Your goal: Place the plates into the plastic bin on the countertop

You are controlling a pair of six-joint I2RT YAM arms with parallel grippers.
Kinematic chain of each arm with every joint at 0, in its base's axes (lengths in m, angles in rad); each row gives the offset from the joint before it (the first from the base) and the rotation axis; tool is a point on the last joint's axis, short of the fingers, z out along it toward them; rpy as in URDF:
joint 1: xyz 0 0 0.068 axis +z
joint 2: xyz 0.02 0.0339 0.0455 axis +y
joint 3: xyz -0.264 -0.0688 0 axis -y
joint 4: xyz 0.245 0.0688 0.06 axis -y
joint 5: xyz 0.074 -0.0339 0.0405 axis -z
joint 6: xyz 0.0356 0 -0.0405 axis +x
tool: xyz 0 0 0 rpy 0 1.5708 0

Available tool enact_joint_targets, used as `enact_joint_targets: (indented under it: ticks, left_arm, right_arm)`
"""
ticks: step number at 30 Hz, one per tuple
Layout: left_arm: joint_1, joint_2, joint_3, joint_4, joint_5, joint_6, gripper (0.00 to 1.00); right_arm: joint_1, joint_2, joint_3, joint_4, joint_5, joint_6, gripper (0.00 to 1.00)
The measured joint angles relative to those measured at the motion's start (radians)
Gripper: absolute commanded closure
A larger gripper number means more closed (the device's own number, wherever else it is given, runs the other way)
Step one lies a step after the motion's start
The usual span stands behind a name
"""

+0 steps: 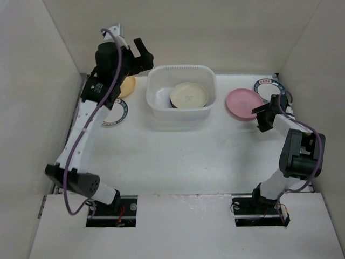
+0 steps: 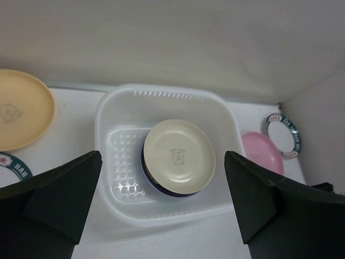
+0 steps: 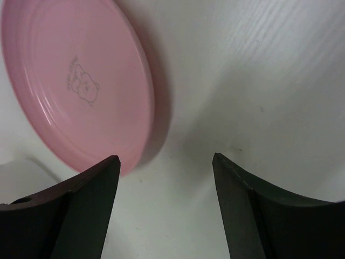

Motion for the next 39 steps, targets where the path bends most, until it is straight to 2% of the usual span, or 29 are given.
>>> enact_joint_targets:
  ticks: [5,9,12,14,17,19,20,27,33,36,39]
  left_arm:
    - [0.029,-0.232,-0.154,0.001,-0.034,-0.003,0.0]
    - [0.062,-0.312,-0.252,-0.064,-0.044,-0.013,0.0]
    - [0.084,-0.352,-0.313,-0.116,-0.053,-0.02,0.0]
    - [0.096,-0.391,-0.359,-0.152,-0.056,-0.027,0.0]
    - [0.114,-0.461,-0.414,-0.195,-0.059,-0.039,0.0]
    - [0.127,-0.509,-0.44,-0.217,-0.061,-0.046,0.0]
    - [0.133,-0.529,-0.452,-0.222,-0.062,-0.047,0.0]
    - [0.204,-0.621,-0.573,-0.253,-0.061,-0.065,0.0]
    - [0.248,-0.633,-0.76,-0.246,-0.06,-0.119,0.0]
    - [0.269,-0.634,-0.853,-0.233,-0.056,-0.154,0.0]
    - [0.305,-0.634,-0.924,-0.219,-0.041,-0.186,0.0]
  right_arm:
    - [-0.008,0.109,0.103,-0.011,-0.023,0.051,0.29]
    - [-0.007,0.187,0.164,-0.048,-0.04,0.09,0.33]
    - [-0.007,0.232,0.196,-0.077,-0.046,0.113,0.43]
    - [-0.007,0.246,0.214,-0.09,-0.048,0.127,0.54]
    - [-0.007,0.267,0.231,-0.1,-0.05,0.145,0.81]
    - [-0.007,0.286,0.241,-0.1,-0.06,0.161,0.96]
    - [-0.007,0.292,0.246,-0.098,-0.068,0.168,1.0]
    - [0.006,0.246,0.216,-0.099,-0.082,0.172,1.0]
    - [0.075,-0.021,0.171,-0.112,-0.101,0.171,1.0]
    - [0.134,-0.124,0.262,-0.116,-0.101,0.151,1.0]
    - [0.214,-0.101,0.458,-0.131,-0.117,0.101,1.0]
